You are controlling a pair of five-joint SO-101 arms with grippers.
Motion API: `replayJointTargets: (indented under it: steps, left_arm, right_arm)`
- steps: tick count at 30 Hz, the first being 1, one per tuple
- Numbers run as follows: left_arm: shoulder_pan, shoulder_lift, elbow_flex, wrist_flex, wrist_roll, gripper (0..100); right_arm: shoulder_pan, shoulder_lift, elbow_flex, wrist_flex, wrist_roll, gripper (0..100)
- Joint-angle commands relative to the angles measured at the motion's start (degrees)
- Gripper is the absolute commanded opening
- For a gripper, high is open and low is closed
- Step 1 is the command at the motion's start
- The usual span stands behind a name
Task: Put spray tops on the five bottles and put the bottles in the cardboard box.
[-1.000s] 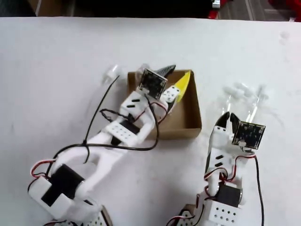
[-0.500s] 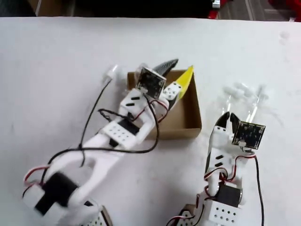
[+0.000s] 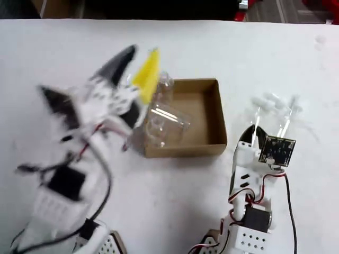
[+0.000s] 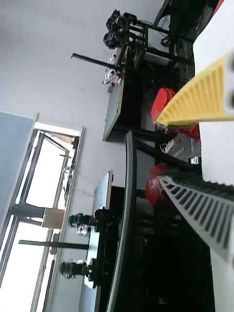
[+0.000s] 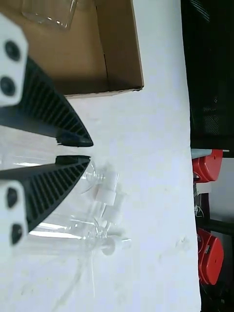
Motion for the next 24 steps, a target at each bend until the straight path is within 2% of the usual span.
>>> replayJointTargets:
  steps: [1,7,8,10,12,15,18,24]
  left_arm:
    - [-8.0,-12.3,-0.3,13.6,1.1,15]
    - [-23.8,-20.4,3.8,27.9,1.1,16]
    - [-26.2,-21.2,6.0,28.6,1.2,16]
    - [-30.4,-23.0,11.8,28.2,1.3,16]
    - [-33.3,-25.0,17.4,27.5,1.4,16]
    - [-35.2,-28.3,25.6,27.1,1.4,16]
    - [-35.4,-31.9,33.4,23.8,1.1,16]
    - [-35.1,-41.6,43.4,20.5,-1.1,16]
  right_arm:
    - [-1.0,-0.3,0.4,-1.5,0.0,1.9]
    - [-7.5,-0.3,0.3,-3.4,0.4,2.1]
    - [-8.4,-0.4,0.0,-2.4,2.4,2.1]
    - [-10.9,-0.3,-1.6,-0.7,11.5,2.2]
    - [-15.9,-0.3,-4.0,3.7,18.2,2.2]
    - [-22.1,-0.1,-10.0,11.0,20.7,2.2]
    - [-24.0,2.9,-18.7,14.7,21.0,2.1]
    - [-29.3,30.5,-45.8,22.4,21.2,2.1]
